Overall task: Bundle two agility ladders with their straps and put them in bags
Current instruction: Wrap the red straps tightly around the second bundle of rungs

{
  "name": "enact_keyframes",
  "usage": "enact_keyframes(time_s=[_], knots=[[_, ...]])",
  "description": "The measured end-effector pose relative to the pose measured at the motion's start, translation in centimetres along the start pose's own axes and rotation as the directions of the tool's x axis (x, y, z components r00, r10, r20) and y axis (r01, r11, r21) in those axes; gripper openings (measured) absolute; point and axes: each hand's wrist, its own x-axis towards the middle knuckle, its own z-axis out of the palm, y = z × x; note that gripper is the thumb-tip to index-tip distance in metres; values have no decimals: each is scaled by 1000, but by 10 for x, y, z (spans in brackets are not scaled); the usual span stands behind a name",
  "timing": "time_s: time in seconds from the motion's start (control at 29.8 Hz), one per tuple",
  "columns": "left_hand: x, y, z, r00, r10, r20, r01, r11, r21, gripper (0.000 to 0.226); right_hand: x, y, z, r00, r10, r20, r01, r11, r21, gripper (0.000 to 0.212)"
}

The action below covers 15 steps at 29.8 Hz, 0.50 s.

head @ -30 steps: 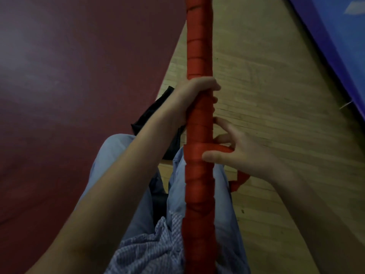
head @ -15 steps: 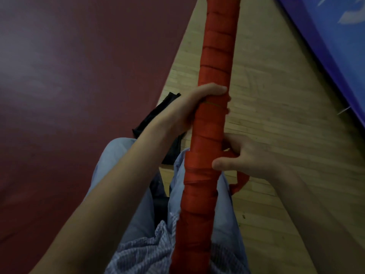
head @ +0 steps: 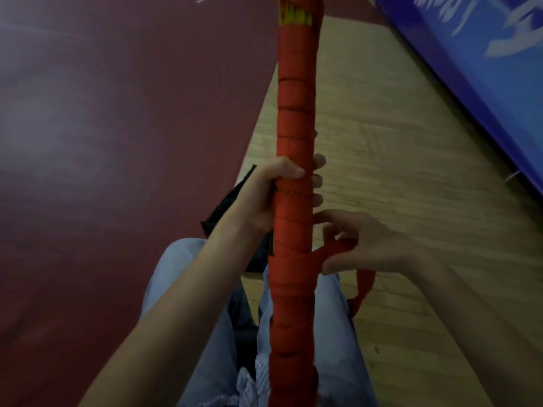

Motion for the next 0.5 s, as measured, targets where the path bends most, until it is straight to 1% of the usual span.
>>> enact_keyframes(time_s=[0.03,0.07,0.1,0.13,0.17,0.2,0.24,0.27,0.3,0.34,0.37,0.4,0.47,0.5], knots=[[2,-3,0,993,18,118,-1,989,-145,73,2,0,0,1000,1,7,-1,999,49,44],[4,-6,2,979,46,197,2,970,-241,74,4,-1,2,1000,5,23,-8,996,92,41],[6,-9,3,973,61,223,3,962,-273,73,6,-1,4,999,6,48,-12,992,122,37],[7,-13,4,978,59,201,-6,967,-255,69,7,1,8,998,10,67,-19,990,139,35],[8,-15,3,988,42,149,-14,982,-186,65,8,3,11,998,9,68,-19,989,150,33],[6,-17,2,998,4,68,2,997,-80,64,7,6,14,999,18,47,-26,985,168,32],[4,-15,1,998,-41,-37,43,998,44,66,7,10,17,999,35,12,-37,979,201,30],[4,-13,1,985,-69,-161,99,978,186,71,5,14,18,998,58,-22,-51,970,238,28],[4,-10,-1,951,-49,-304,157,927,340,73,6,17,20,996,74,-46,-59,964,259,28],[6,-9,-2,908,13,-419,205,858,471,75,6,18,21,994,90,-62,-71,962,263,32],[8,-8,-2,865,91,-494,227,807,546,77,7,20,23,992,108,-65,-87,961,261,33],[10,-10,0,835,152,-529,232,773,590,77,7,21,24,990,125,-64,-104,960,260,30],[11,-14,1,801,235,-551,229,730,644,66,8,20,27,988,135,-78,-112,964,243,24],[9,-14,0,797,231,-558,222,746,627,59,9,21,27,989,116,-87,-92,967,238,25]])
